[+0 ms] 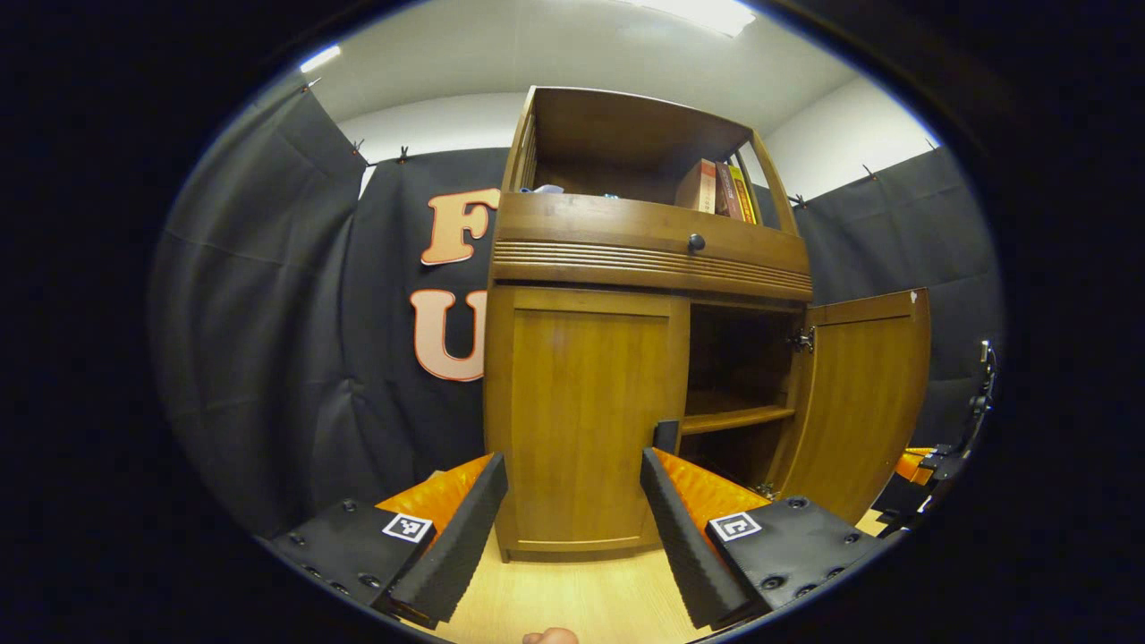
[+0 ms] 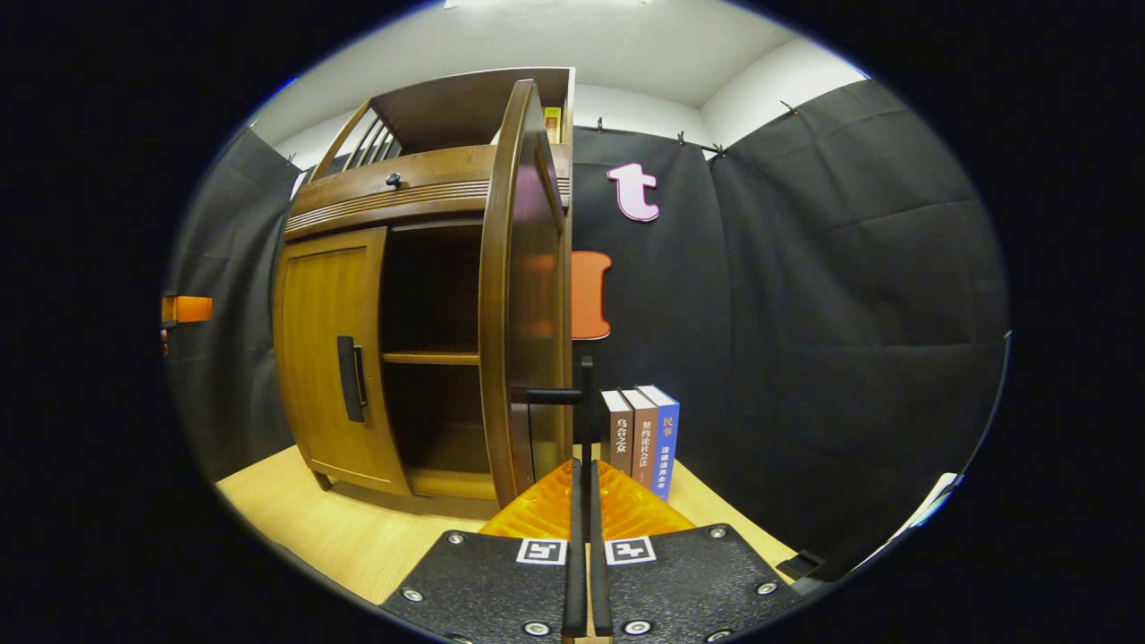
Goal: Open the right door of the double-door shoe cabinet with the right hand, and open the left door with the left hand.
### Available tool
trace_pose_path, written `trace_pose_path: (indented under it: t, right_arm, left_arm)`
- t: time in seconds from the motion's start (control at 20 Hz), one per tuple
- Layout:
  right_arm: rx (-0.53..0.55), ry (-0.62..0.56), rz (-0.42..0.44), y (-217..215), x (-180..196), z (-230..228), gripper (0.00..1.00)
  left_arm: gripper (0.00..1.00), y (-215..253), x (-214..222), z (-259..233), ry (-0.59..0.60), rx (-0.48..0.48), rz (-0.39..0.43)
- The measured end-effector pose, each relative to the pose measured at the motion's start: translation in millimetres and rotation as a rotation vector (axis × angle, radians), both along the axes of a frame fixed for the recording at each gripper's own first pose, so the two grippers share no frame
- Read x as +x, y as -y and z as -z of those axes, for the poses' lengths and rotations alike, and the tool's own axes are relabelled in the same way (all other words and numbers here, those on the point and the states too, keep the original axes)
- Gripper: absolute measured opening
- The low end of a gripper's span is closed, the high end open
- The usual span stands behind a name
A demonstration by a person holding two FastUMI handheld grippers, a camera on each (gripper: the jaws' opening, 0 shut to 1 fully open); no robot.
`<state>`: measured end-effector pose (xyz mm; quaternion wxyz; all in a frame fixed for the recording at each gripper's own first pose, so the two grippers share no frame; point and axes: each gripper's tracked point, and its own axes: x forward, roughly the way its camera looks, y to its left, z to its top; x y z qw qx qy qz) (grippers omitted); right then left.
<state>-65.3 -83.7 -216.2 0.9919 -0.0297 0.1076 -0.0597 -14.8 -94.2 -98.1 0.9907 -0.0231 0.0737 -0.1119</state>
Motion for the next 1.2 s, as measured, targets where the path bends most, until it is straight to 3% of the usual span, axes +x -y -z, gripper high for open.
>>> trace_pose_path:
  t: [0.45, 0.5, 0.6, 0.65, 0.9, 1.2]
  right_arm:
    - [-0.01, -0.03, 0.042, 45, 0, 2, 0.04]
    - [-0.002, -0.032, 0.06, 58, -1, 2, 0.15]
    - [0.036, -0.03, 0.076, 74, -7, 3, 0.17]
    - [0.065, -0.03, 0.081, 79, -10, 4, 0.0]
    - [0.095, -0.024, 0.092, 101, -20, 7, 0.0]
    - [0.04, 0.027, 0.11, 119, -29, -12, 0.02]
  left_arm:
    - [0.97, 41, 20, 10, 0.02, -0.007, 0.023]
    - [0.96, 49, 24, 12, 0.019, -0.008, 0.029]
    - [0.95, 59, 34, 18, 0.024, 0.0, 0.026]
    - [0.95, 64, 39, 21, 0.026, 0.006, 0.023]
    - [0.95, 107, 71, 41, 0.025, 0.022, 0.035]
    - [0.97, 152, 110, 67, 0.044, 0.081, 0.046]
